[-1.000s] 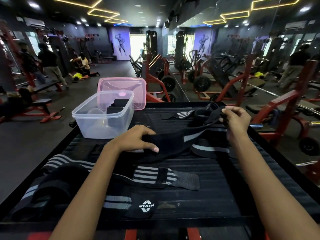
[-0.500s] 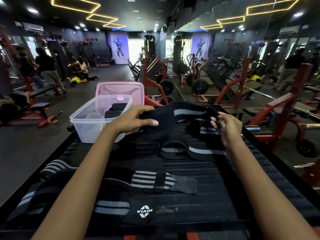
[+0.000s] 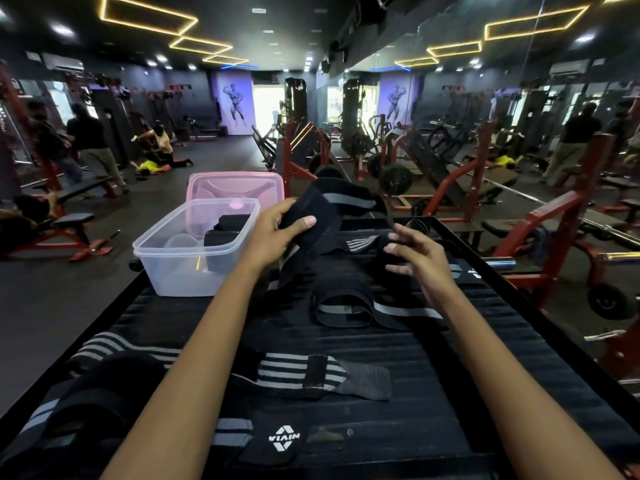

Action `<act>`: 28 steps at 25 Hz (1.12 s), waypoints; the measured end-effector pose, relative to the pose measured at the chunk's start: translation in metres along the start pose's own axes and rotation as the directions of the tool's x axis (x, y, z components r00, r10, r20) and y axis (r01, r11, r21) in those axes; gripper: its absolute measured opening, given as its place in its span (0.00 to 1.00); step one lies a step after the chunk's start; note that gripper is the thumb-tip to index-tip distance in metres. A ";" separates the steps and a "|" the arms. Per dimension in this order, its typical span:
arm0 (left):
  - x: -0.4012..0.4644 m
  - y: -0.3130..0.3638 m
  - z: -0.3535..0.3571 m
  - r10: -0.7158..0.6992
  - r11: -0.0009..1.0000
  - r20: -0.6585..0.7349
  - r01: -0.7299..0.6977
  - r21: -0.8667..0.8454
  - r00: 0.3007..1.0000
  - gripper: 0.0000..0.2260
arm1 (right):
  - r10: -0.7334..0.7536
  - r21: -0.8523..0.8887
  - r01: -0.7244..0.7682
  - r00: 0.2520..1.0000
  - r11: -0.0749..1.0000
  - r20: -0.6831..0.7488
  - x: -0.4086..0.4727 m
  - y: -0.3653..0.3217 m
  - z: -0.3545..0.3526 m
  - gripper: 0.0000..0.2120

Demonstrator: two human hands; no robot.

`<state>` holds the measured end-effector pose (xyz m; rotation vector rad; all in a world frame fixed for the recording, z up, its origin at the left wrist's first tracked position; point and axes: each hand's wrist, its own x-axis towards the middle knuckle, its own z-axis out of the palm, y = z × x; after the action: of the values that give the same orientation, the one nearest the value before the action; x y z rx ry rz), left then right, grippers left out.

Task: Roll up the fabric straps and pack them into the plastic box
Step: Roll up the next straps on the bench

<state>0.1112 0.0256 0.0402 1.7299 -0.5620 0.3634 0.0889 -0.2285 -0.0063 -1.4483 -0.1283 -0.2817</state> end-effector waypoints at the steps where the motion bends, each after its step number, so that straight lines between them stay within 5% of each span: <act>1: -0.003 -0.006 0.002 -0.025 0.999 -0.040 0.023 -0.040 0.999 0.09 | -0.003 -0.067 0.009 0.996 0.998 0.087 -0.001 0.002 0.002 0.26; 5: -0.016 -0.035 0.000 -0.160 0.982 -0.113 0.147 -0.121 0.981 0.11 | 0.143 -0.461 0.082 0.891 0.883 0.431 -0.007 0.019 0.011 0.41; 8: -0.026 -0.055 -0.005 -0.265 0.959 -0.108 0.250 -0.133 0.958 0.12 | 0.237 -0.607 0.158 0.822 0.779 0.517 -0.010 0.029 0.018 0.44; 13: -0.041 -0.067 -0.008 -0.312 0.947 -0.007 0.310 -0.084 0.950 0.09 | 0.176 -0.592 0.110 0.897 0.798 0.405 -0.009 0.020 0.014 0.33; 17: -0.042 -0.063 -0.001 -0.345 0.919 -0.037 0.330 -0.214 0.938 0.10 | 0.133 -0.532 0.010 0.964 0.847 0.231 -0.008 0.012 0.002 0.31; 23: -0.041 -0.047 0.011 -0.360 0.871 0.030 0.347 -0.346 0.933 0.13 | 0.207 -0.968 0.110 0.965 0.227 0.158 -0.006 0.011 -0.014 0.49; 25: -0.036 -0.044 0.015 -0.357 0.861 0.031 0.342 -0.377 0.934 0.14 | 0.043 -0.965 0.248 0.967 0.085 0.252 -0.010 0.011 -0.001 0.51; 26: -0.032 -0.042 0.017 -0.363 0.857 0.035 0.348 -0.381 0.931 0.15 | -0.057 -0.932 0.339 0.941 0.128 0.334 -0.014 0.009 0.010 0.49; 28: -0.023 -0.031 0.022 -0.367 0.839 0.046 0.351 -0.416 0.929 0.13 | -0.099 -0.774 0.372 0.921 0.512 0.377 -0.020 0.008 0.036 0.39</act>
<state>0.1083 0.0133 -0.0023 1.3674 -0.2508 -0.0014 0.0751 -0.1898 -0.0151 -2.4664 -0.4954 -0.3840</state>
